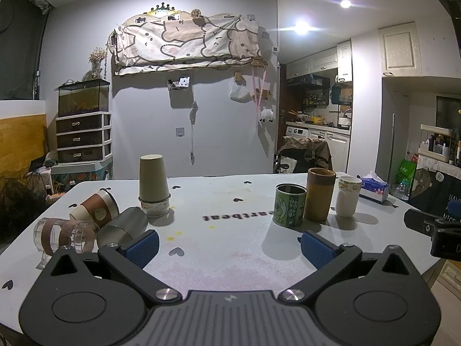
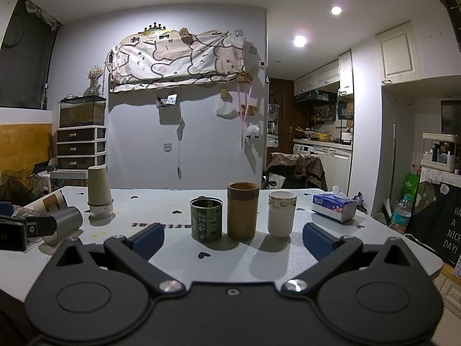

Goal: Flip cup upright

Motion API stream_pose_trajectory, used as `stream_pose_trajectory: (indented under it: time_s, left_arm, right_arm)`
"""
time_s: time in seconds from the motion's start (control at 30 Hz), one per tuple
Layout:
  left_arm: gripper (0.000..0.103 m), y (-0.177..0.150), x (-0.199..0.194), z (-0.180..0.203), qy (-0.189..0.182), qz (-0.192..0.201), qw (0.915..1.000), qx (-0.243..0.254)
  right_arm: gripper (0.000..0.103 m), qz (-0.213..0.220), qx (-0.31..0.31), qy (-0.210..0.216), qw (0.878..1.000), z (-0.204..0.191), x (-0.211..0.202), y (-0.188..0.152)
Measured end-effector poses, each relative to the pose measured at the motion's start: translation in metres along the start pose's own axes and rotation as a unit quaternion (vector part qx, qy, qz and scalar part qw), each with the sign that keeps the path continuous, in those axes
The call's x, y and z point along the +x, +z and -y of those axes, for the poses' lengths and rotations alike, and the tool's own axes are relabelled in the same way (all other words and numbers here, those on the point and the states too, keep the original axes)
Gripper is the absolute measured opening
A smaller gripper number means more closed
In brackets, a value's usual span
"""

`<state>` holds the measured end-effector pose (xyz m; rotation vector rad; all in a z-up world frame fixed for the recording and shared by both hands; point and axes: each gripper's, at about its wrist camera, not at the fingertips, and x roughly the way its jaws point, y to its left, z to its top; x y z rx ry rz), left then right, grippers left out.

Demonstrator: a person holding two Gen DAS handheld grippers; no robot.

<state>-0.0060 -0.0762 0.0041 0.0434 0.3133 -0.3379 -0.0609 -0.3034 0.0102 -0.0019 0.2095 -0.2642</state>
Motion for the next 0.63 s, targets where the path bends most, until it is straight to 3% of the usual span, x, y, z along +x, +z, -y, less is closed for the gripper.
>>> stream_pose_trajectory:
  time_s: [0.63]
  left_arm:
    - [0.103, -0.0004, 0.0001, -0.0002, 0.000, 0.000, 1.0000, 0.001]
  right_arm:
    - [0.103, 0.001, -0.001, 0.001, 1.000, -0.0010, -0.0021, 0.0028]
